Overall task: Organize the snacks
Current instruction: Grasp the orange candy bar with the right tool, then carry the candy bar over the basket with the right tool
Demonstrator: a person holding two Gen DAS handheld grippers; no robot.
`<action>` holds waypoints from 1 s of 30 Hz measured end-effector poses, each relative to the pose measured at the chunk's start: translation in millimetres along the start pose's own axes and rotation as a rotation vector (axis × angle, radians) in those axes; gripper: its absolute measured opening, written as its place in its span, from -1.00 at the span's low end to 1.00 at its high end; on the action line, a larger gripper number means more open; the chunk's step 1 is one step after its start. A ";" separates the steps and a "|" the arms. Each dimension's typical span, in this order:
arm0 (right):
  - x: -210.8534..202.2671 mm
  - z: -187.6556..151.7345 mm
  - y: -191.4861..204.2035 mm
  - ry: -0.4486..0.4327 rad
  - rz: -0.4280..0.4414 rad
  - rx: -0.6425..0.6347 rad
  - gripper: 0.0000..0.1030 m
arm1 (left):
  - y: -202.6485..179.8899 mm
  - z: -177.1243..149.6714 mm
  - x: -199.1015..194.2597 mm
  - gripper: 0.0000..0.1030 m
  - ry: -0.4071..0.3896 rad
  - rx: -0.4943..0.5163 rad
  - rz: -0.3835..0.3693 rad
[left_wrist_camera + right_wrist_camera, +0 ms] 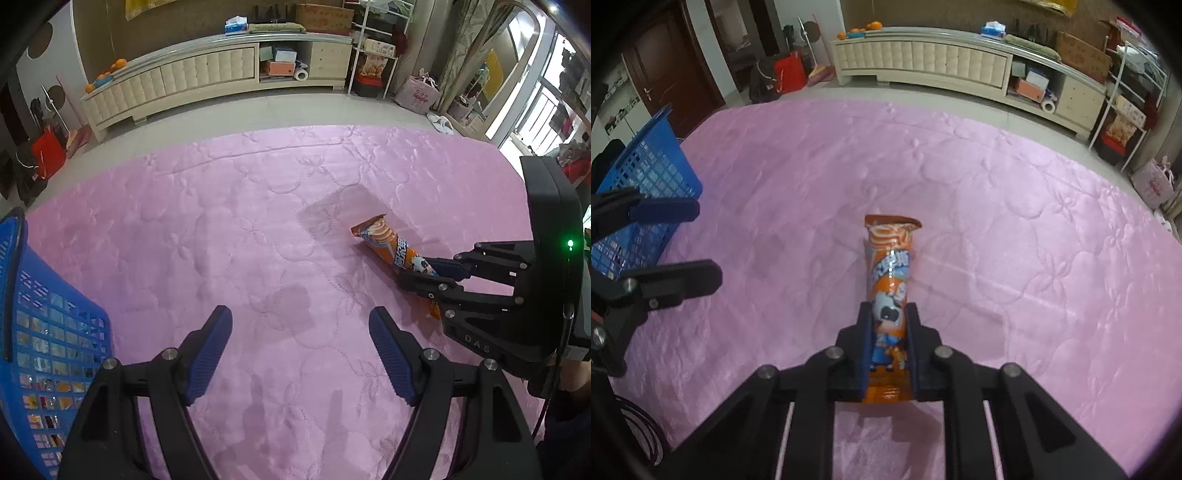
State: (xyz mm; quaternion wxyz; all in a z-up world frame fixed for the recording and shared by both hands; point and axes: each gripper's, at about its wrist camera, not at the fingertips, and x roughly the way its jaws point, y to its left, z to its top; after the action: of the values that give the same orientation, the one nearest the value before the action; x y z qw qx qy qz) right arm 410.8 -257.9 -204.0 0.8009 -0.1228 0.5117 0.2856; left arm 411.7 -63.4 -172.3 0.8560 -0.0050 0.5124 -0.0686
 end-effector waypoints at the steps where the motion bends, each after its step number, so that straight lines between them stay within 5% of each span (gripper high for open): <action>1: -5.9 -1.4 1.7 -0.018 0.005 0.006 -0.64 | -0.7 -0.8 -2.2 0.46 -0.003 0.003 0.000; 14: -80.3 0.4 48.5 -0.101 0.000 -0.011 -0.64 | 7.3 -22.6 -65.1 0.46 -0.089 0.018 0.017; 30: -140.3 26.8 151.8 -0.184 0.031 -0.081 -0.64 | 73.8 -70.0 -162.5 0.46 -0.190 -0.034 0.041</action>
State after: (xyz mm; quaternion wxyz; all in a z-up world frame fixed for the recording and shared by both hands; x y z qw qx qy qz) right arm 298.4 -169.0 -52.7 0.8344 -0.1203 0.4260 0.3284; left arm 282.9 33.9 -69.0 0.9018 -0.0152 0.4298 -0.0416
